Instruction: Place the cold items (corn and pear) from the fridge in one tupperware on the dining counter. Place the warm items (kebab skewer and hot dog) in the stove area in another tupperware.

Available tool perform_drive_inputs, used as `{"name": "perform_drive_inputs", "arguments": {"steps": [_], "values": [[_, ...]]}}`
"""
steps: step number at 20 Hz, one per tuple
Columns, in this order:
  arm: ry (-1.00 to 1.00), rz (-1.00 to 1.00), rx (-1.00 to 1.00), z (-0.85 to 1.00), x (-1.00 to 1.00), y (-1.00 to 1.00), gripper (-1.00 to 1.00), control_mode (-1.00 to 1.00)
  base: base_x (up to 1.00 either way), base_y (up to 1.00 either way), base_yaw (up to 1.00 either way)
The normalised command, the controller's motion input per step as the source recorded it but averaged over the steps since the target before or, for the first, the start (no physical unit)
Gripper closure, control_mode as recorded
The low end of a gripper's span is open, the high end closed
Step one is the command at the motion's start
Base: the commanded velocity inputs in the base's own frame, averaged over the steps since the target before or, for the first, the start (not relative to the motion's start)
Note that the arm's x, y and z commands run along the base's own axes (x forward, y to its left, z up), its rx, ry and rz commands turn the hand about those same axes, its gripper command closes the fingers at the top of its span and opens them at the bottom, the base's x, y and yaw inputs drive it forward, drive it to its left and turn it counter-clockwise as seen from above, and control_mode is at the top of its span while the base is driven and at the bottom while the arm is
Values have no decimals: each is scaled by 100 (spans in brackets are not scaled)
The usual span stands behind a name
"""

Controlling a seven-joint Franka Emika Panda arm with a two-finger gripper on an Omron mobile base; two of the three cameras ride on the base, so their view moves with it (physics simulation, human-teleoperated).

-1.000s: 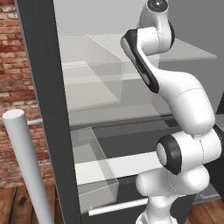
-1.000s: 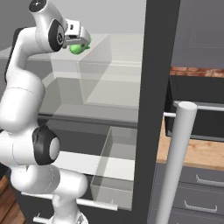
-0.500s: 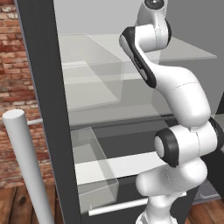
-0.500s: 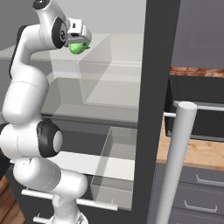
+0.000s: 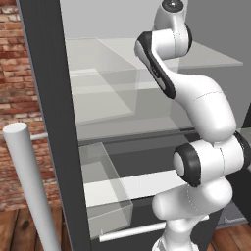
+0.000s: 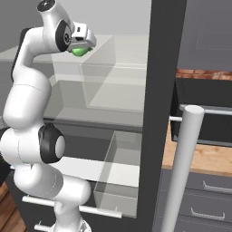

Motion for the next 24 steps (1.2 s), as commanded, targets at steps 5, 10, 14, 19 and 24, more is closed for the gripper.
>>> {"name": "perform_drive_inputs", "arguments": {"steps": [5,10,14,19,24], "values": [[6,0,0,-26,3,0,100,-100,0,0,0],[0,0,-1,-16,0,0,100,-100,0,0,0],[1,0,0,-23,-18,-2,100,-100,0,0,0],[-11,0,3,-18,-76,-19,100,-100,0,0,0],[-31,0,18,-9,-100,-17,100,-100,0,0,0]]}}
